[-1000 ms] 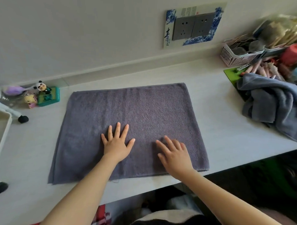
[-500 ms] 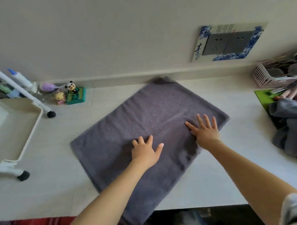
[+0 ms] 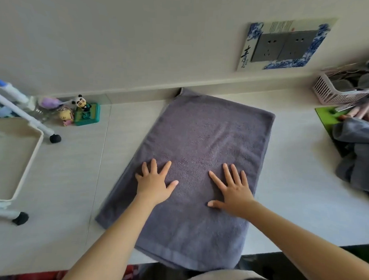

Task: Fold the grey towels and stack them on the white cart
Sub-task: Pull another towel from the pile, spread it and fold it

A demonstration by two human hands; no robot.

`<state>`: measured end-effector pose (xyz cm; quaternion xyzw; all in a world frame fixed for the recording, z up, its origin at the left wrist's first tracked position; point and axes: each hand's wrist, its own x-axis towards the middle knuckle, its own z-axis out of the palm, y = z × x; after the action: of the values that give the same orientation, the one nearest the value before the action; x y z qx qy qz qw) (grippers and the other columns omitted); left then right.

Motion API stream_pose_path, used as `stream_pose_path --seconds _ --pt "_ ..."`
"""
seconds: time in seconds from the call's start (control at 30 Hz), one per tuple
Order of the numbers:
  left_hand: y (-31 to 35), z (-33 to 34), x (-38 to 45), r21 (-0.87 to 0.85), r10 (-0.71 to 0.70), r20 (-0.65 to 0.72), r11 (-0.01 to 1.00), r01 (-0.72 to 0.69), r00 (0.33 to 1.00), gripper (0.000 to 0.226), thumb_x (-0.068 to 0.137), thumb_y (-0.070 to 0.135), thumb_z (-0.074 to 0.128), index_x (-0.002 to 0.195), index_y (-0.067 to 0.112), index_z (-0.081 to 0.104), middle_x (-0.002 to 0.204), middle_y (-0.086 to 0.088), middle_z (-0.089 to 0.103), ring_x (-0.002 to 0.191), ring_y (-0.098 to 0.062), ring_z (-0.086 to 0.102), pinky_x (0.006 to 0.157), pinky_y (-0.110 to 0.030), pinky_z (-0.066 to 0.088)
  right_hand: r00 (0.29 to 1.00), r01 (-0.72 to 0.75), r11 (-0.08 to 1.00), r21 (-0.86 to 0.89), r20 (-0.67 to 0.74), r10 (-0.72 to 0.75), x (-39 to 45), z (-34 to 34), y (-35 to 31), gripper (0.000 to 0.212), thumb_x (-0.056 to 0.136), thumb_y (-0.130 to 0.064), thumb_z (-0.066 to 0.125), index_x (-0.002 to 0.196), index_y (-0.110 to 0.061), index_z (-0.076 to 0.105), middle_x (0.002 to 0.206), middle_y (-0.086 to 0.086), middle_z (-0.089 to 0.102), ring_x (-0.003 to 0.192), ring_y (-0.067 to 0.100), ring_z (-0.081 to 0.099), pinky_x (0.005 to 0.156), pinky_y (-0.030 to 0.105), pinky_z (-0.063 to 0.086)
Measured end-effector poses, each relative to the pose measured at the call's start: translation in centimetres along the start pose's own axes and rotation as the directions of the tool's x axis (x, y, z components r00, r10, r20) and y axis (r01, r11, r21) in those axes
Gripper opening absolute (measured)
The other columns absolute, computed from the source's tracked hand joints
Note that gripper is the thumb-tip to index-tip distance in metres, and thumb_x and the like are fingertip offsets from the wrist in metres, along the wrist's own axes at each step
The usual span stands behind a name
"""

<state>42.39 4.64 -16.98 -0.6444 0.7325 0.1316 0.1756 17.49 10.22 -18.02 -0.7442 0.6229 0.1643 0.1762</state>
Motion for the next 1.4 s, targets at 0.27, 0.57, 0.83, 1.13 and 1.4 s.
stream_pose_path --seconds 0.27,0.57,0.83,1.13,1.4 --pt "2.7 0.1 -2.2 -0.005 -0.156 0.048 0.988 0.157 0.987 0.08 0.088 0.071 0.018 0.151 0.025 -0.004 0.149 -0.024 0.013 0.131 -0.043 0.021 0.102 -0.046 0.032 0.998 -0.052 0.97 -0.238 0.029 0.06 4.7 -5.2 3.5 0.083 0.082 -0.075 0.029 0.146 -0.042 -0.013 0.156 0.006 -0.022 0.142 0.03 -0.022 0.113 0.053 -0.014" --pt "1.3 2.2 -4.4 -0.369 0.038 -0.214 0.922 -0.117 0.976 0.066 0.091 0.051 0.043 0.148 0.023 0.025 0.154 -0.017 0.013 0.141 -0.033 0.015 0.112 -0.045 0.018 0.959 0.086 0.987 0.136 -0.281 -0.045 0.3 -4.1 1.0 0.054 0.087 -0.037 0.062 0.138 -0.031 0.043 0.145 0.01 0.039 0.13 0.034 0.033 0.109 0.05 0.027" --pt "0.6 7.2 -11.3 -0.532 0.293 -0.315 0.733 -0.423 0.903 0.039 0.079 0.053 0.046 0.096 0.022 0.063 0.097 0.01 0.047 0.096 -0.003 0.042 0.087 -0.023 0.041 0.966 0.18 0.836 0.519 -0.254 -0.05 -7.5 2.7 -1.2 0.021 0.076 -0.039 0.073 0.097 -0.032 0.073 0.086 -0.02 0.054 0.086 0.007 0.048 0.08 0.018 0.038" --pt "0.3 9.6 -12.7 -0.495 0.304 -0.386 0.729 -0.474 0.871 0.032 0.072 0.045 0.063 0.103 0.036 0.064 0.102 0.007 0.05 0.091 -0.004 0.038 0.09 -0.02 0.032 0.913 0.221 0.869 0.443 -0.407 -0.025 -9.6 6.5 -2.3 0.033 0.062 -0.042 0.072 0.095 -0.035 0.072 0.097 -0.008 0.058 0.084 0.021 0.051 0.078 0.032 0.041" --pt "1.1 9.0 -12.3 -0.532 0.226 -0.405 0.73 -0.429 0.886 0.017 0.07 0.025 0.075 0.087 0.024 0.075 0.09 0.005 0.051 0.087 -0.013 0.044 0.083 -0.025 0.033 0.904 0.134 0.824 0.55 -0.409 0.127 -8.8 6.3 -3.5 0.014 0.065 -0.026 0.082 0.076 -0.029 0.074 0.085 -0.013 0.055 0.084 0.017 0.043 0.077 0.042 0.044"
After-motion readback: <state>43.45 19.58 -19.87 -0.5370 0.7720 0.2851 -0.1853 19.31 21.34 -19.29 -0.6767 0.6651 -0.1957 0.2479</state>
